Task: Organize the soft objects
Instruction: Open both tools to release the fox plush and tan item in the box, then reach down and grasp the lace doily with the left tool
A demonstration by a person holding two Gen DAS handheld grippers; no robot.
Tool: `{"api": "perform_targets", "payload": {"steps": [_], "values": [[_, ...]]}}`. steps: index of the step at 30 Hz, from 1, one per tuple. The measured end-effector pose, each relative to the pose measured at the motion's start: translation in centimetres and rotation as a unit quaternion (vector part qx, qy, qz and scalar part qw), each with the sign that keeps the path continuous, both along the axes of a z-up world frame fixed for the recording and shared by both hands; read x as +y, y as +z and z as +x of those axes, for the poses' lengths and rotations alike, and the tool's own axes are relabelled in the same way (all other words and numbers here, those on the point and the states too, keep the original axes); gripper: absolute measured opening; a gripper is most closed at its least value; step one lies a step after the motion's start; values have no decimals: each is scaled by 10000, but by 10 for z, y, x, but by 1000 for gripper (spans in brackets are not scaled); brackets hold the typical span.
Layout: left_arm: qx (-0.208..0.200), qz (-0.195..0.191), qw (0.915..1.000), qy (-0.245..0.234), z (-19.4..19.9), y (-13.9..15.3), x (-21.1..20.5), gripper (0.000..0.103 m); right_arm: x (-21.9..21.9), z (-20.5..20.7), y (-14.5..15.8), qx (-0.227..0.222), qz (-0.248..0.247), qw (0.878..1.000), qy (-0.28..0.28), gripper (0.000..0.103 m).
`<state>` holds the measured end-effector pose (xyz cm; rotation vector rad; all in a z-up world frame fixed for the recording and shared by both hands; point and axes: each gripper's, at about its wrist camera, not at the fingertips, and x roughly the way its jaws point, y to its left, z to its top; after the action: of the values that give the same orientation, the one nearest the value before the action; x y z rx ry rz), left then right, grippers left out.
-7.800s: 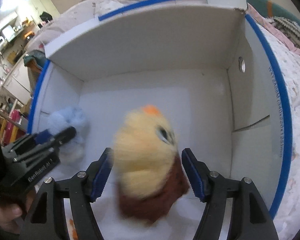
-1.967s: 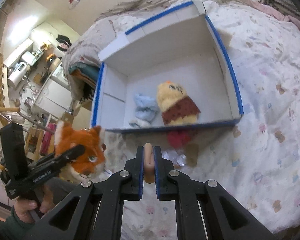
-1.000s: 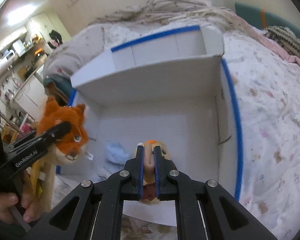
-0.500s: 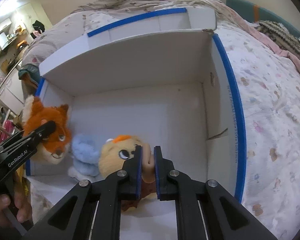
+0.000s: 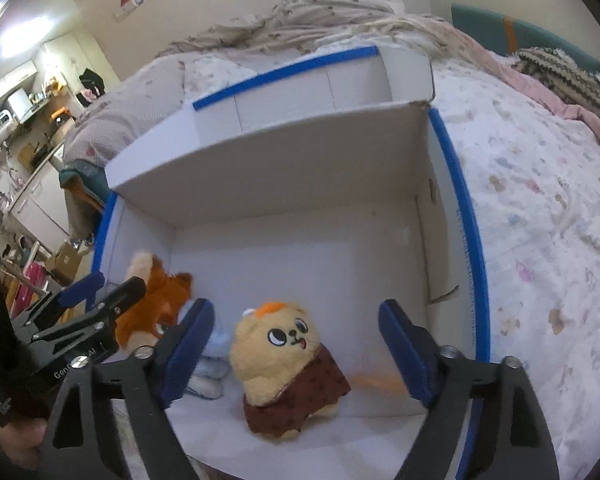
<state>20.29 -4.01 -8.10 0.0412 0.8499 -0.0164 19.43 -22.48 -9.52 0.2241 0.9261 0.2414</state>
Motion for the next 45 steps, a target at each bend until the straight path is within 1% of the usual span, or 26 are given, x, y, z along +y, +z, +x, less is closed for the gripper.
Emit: {"api": "perform_targets", "payload": {"steps": [4,8,13,18,21,28,30,33,35,38,40,42,43,45], "values": [[-100,153,9998,-50,-4,5,-4,71,-3,1,0,12,75,10000,-27,93],[-184,94,9998,34,-10,14,0,71,-1,0,2,6,89,10000,-10,93],[-268,-22,9995,190,-30,29,13,71,-4,-12,9,-21,166,9999,9,93],[-314,82,9991,277,-56,37,26,72,-6,-37,20,-18,289,9995,77,93],[-214,-47,9989,406,-76,38,38,72,-5,-57,25,-44,243,9995,202,93],[-103,-156,9979,615,-122,35,55,72,-7,-104,25,27,63,9996,278,93],[-58,-174,9978,637,-134,32,57,72,-10,-113,23,103,114,9995,268,93],[42,-188,9977,653,-146,27,57,72,-16,-121,15,325,317,9987,222,93],[151,-199,9974,675,-153,20,56,72,-21,-122,5,593,438,9972,157,93],[413,-242,9967,649,-155,6,51,72,-27,-117,-12,965,371,9946,-41,93],[584,-279,9958,650,-154,-5,46,72,-32,-114,-27,1296,446,9903,-206,93],[998,-271,9937,433,-149,-26,33,72,-37,-110,-42,1644,591,9840,-361,93],[1262,-334,9911,254,-147,-39,24,72,-38,-108,-50,1814,651,9804,-415,93],[1558,-537,9863,47,-144,-55,13,72,-38,-105,-61,2008,704,9761,-451,93]]}}
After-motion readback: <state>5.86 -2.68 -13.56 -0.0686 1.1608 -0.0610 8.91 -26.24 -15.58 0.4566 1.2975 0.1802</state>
